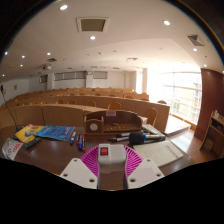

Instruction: Unplug charger

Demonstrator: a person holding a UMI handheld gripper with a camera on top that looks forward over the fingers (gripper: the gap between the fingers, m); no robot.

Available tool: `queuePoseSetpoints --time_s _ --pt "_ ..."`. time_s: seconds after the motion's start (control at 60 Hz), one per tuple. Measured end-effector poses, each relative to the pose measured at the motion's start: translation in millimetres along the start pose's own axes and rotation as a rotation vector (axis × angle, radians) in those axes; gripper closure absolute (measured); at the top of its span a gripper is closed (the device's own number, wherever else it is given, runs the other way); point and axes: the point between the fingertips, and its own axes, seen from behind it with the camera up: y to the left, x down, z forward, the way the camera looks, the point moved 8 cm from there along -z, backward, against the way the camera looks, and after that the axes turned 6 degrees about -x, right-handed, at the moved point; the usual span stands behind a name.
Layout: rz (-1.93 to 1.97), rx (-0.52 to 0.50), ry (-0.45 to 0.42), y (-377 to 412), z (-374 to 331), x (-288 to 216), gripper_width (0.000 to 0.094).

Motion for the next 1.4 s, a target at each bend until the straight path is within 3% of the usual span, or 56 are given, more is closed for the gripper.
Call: queuePoseSetpoints --time_s 0.133,0.367,0.433,0.533,0.733,1.033,1.4 --pt "0.047 -0.01 0.168 -38 4 51 0.0596" --pt "0.089 -0.064 0.263 -46 10 98 0.0518" --pt "0.082 -0.073 0.273 -47 7 100 0.0408" --pt "0.051 -0.1 0.266 -44 -4 95 0.0075" --pt "0.004 -0.076 0.233 -38 -59 78 0.0087" --pt "-0.04 -0.026 0.164 -12 -200 50 0.0087" --pt "-0.077 0.008 0.146 10 -333 39 0.0084"
